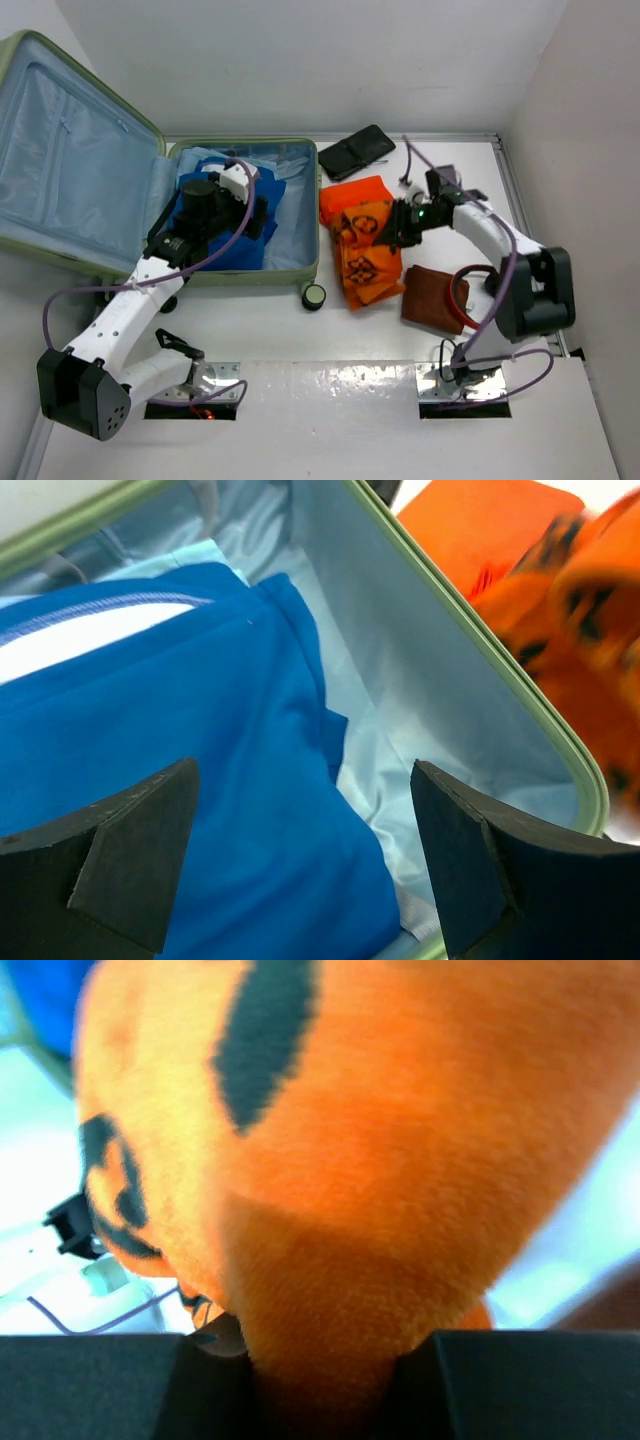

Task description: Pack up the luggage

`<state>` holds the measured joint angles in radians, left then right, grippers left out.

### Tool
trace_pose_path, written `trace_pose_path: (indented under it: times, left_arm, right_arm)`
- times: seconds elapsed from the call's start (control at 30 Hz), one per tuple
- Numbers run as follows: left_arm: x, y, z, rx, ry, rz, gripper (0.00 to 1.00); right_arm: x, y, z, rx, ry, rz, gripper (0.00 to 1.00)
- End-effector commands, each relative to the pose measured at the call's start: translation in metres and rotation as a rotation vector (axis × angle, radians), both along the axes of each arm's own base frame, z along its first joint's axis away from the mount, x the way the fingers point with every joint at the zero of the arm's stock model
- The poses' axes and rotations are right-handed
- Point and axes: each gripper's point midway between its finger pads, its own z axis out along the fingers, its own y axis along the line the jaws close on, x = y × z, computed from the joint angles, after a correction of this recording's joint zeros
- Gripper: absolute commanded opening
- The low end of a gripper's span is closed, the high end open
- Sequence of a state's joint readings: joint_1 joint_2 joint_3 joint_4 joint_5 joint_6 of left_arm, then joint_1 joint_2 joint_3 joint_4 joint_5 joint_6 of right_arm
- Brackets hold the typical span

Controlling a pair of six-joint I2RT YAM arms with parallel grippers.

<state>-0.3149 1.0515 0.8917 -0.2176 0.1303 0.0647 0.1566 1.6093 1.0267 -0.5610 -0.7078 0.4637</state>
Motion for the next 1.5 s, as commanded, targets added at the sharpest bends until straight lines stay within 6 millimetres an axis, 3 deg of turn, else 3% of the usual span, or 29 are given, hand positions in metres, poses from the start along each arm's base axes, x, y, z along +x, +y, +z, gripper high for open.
trace_pose_path:
  times: [0.0, 0.1, 0.27, 0.4, 0.47, 0.5, 0.53, 0.57, 0.6, 0.63, 0.7, 0.73, 0.8, 0.83, 0.87, 0.9, 0.93, 0.97, 1.0, 1.13, 1.33, 1.37, 1.47]
  left_arm:
    - [0.007, 0.003, 0.006, -0.030, -0.050, 0.043, 0.88]
    - [0.011, 0.015, 0.009, -0.052, -0.061, 0.111, 0.88]
    - [0.021, 0.045, 0.009, -0.095, -0.060, 0.265, 0.88]
    - [0.027, 0.070, 0.029, -0.150, -0.093, 0.375, 0.88]
    - [0.029, 0.087, 0.033, -0.170, -0.094, 0.429, 0.88]
    - [0.028, 0.093, 0.040, -0.173, -0.105, 0.445, 0.88]
    - [0.029, 0.103, 0.044, -0.184, -0.104, 0.471, 0.88]
    - [0.029, 0.106, 0.044, -0.196, -0.101, 0.478, 0.88]
    - [0.029, 0.115, 0.046, -0.197, -0.101, 0.498, 0.88]
    - [0.027, 0.118, 0.051, -0.200, -0.107, 0.501, 0.88]
    - [0.025, 0.123, 0.048, -0.210, -0.093, 0.510, 0.88]
    - [0.025, 0.125, 0.048, -0.218, -0.090, 0.501, 0.88]
    - [0.024, 0.127, 0.045, -0.222, -0.077, 0.495, 0.88]
    - [0.023, 0.129, 0.043, -0.215, -0.069, 0.491, 0.88]
    - [0.023, 0.123, 0.044, -0.214, -0.066, 0.453, 0.88]
    - [0.024, 0.123, 0.040, -0.212, -0.057, 0.454, 0.87]
    - [0.023, 0.123, 0.038, -0.209, -0.048, 0.439, 0.87]
    - [0.023, 0.121, 0.038, -0.211, -0.047, 0.430, 0.87]
    - [0.023, 0.120, 0.039, -0.202, -0.049, 0.416, 0.87]
    - [0.023, 0.110, 0.041, -0.228, -0.038, 0.353, 0.87]
    - [0.017, 0.048, 0.050, -0.447, 0.062, 0.039, 0.84]
    - [0.013, 0.029, 0.054, -0.509, 0.100, -0.033, 0.83]
    - [0.016, -0.005, 0.042, -0.545, 0.162, -0.122, 0.81]
  right_arm:
    - [0.013, -0.006, 0.079, 0.041, -0.201, 0.028, 0.00]
    - [0.017, -0.003, 0.114, 0.067, -0.285, 0.043, 0.00]
    - [0.031, 0.026, 0.163, 0.148, -0.386, 0.100, 0.00]
    - [0.058, 0.073, 0.218, 0.267, -0.470, 0.154, 0.00]
    - [0.061, 0.098, 0.235, 0.328, -0.497, 0.196, 0.00]
    - [0.075, 0.112, 0.236, 0.357, -0.470, 0.200, 0.00]
    - [0.079, 0.122, 0.256, 0.394, -0.521, 0.221, 0.00]
    - [0.077, 0.139, 0.263, 0.430, -0.511, 0.238, 0.00]
    - [0.095, 0.156, 0.269, 0.477, -0.518, 0.236, 0.00]
    - [0.098, 0.163, 0.268, 0.504, -0.472, 0.221, 0.00]
    - [0.099, 0.188, 0.250, 0.529, -0.396, 0.234, 0.00]
    - [0.095, 0.205, 0.235, 0.523, -0.376, 0.257, 0.00]
    - [0.095, 0.218, 0.200, 0.487, -0.302, 0.257, 0.00]
    - [0.098, 0.220, 0.154, 0.417, -0.194, 0.211, 0.00]
    - [0.096, 0.221, 0.137, 0.371, -0.162, 0.197, 0.00]
    - [0.083, 0.214, 0.099, 0.251, -0.082, 0.213, 0.00]
    - [0.099, 0.205, 0.071, 0.093, -0.118, 0.119, 0.00]
    - [0.092, 0.195, 0.054, -0.002, -0.101, 0.119, 0.00]
    - [0.108, 0.174, 0.035, -0.170, -0.152, 0.038, 0.00]
    - [0.105, 0.151, 0.016, -0.396, -0.205, 0.003, 0.00]
    - [0.100, 0.156, 0.015, -0.583, -0.338, 0.011, 0.00]
    - [0.099, 0.157, 0.015, -0.605, -0.357, 0.013, 0.00]
    - [0.098, 0.159, 0.018, -0.649, -0.401, -0.005, 0.05]
